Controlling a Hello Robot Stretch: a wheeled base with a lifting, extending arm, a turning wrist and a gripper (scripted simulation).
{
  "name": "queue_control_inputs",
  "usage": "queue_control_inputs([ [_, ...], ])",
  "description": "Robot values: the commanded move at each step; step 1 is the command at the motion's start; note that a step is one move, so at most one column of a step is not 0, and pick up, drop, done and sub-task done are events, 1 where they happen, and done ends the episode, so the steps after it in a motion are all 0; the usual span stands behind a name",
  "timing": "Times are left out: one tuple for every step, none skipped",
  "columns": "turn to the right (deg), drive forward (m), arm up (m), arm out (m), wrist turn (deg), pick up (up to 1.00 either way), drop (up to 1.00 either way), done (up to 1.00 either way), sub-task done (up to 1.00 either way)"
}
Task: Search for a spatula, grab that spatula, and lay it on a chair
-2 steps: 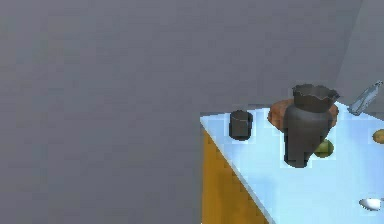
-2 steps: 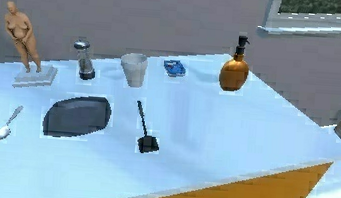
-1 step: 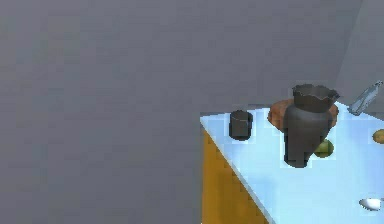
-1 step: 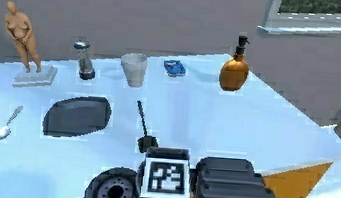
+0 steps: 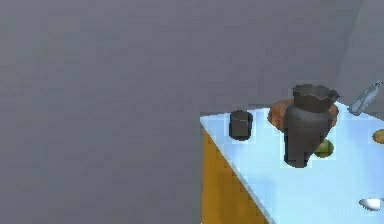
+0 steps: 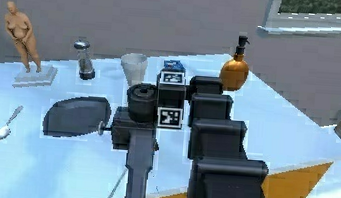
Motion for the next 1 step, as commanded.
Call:
queue_control_inputs([
  [0.0, 0.0, 0.0, 0.0, 45.0, 0.0, 0.0, 0.0, 0.0],
])
